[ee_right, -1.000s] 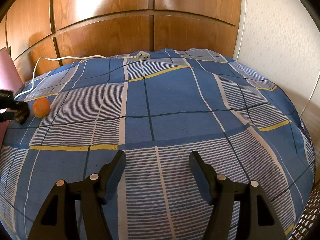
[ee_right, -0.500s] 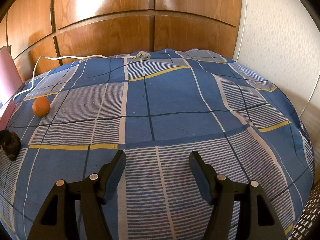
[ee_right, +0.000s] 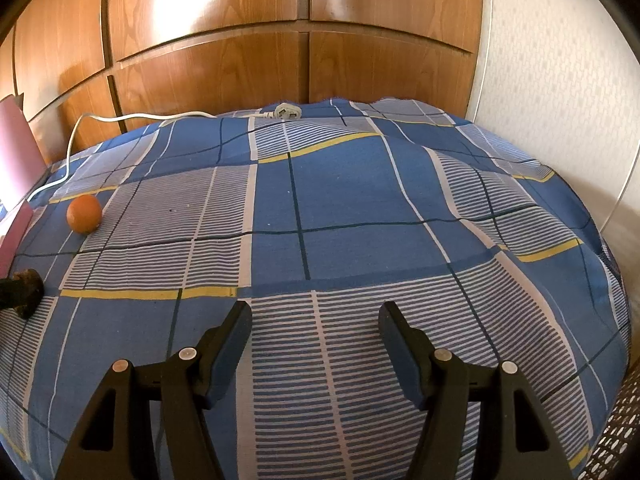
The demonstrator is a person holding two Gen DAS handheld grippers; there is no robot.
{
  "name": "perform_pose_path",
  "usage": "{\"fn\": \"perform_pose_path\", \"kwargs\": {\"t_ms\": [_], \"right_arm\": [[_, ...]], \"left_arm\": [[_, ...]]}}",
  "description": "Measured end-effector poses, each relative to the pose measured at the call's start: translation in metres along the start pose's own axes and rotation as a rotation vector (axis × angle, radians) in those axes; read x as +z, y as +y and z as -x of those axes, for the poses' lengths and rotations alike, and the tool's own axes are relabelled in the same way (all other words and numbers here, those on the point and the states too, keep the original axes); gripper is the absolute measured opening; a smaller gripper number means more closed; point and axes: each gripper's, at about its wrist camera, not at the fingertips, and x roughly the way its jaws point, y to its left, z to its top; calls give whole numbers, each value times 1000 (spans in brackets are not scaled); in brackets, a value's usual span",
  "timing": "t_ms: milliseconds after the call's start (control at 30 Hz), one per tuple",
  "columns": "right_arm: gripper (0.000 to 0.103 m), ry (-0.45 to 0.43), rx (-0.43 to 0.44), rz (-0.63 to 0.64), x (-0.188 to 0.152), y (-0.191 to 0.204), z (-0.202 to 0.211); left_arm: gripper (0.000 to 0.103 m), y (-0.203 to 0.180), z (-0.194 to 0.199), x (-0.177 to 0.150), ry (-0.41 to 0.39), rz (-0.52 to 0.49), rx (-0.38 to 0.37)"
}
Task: Organize fruits
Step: 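Hold the dark brown fruit in the left tool while the right tool grasps the orange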
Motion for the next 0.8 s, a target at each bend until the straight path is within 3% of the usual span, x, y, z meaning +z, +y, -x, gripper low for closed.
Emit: {"fn": "perform_pose_path", "kwargs": {"t_ms": [67,167,233,433,533,800], "right_arm": [[67,-1,2,-1,0,0,0],[67,-1,3,-2,0,-1,0],[67,-2,3,-1,-1,-1,0],[67,-2,1,0,-1,0,0],[67,2,-2,4,0,1,0],[67,43,10,18,5,3,0]], "left_arm": [[51,-3,-4,-1,2,-31,31],[50,-6,-3,-6,-27,-55,50],[50,-6,2,-10,-44,-18,33],[51,-25,13,-41,-93,-44,8],[51,-33,13,-53,-131,-81,37],[51,-34,11,-55,-165,-100,41]]}}
